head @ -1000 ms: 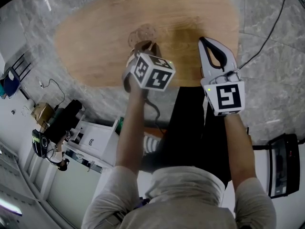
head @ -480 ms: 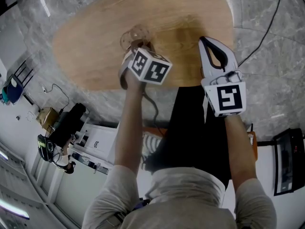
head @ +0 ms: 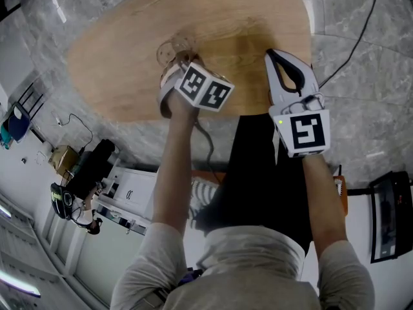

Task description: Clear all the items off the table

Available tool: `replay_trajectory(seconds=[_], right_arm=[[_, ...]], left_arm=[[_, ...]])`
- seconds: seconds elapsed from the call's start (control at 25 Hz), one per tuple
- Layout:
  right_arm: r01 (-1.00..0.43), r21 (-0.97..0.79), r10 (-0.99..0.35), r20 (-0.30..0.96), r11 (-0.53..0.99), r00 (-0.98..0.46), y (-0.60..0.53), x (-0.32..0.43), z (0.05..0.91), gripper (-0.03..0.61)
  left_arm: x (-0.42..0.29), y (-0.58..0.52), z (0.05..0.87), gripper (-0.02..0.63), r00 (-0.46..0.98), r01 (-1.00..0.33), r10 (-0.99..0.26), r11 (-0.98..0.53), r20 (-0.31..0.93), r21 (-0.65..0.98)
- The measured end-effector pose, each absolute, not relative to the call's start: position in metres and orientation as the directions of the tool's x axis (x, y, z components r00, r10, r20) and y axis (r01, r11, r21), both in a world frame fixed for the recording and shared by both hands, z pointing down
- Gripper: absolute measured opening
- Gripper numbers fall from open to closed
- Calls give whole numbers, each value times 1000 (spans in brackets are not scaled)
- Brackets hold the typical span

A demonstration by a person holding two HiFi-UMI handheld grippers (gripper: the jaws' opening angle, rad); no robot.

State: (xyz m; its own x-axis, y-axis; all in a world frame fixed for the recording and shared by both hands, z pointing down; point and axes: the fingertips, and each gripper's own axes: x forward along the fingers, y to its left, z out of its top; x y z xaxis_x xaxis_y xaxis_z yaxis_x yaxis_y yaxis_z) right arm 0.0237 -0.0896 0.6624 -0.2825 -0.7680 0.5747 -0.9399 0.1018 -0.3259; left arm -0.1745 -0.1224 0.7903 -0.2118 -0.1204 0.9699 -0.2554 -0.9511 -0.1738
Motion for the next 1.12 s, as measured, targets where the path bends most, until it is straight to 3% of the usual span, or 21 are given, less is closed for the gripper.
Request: replay_trajectory(seconds=[0.4, 0.72, 1.12], right_arm=[[-939, -315, -758, 577, 136, -303, -82, 25, 652, 6], [-926, -293, -753, 547, 238, -366, -87, 16, 629, 6], [-900, -297, -748, 504, 319, -432, -90, -7, 599, 6]], left_arm=[[-163, -110, 772, 46, -20, -483, -138, -866, 990, -130], [-122, -99, 720, 46, 170, -644, -228, -762, 959, -68], [-111, -92, 660, 46, 294, -785, -389, -620, 873, -12]])
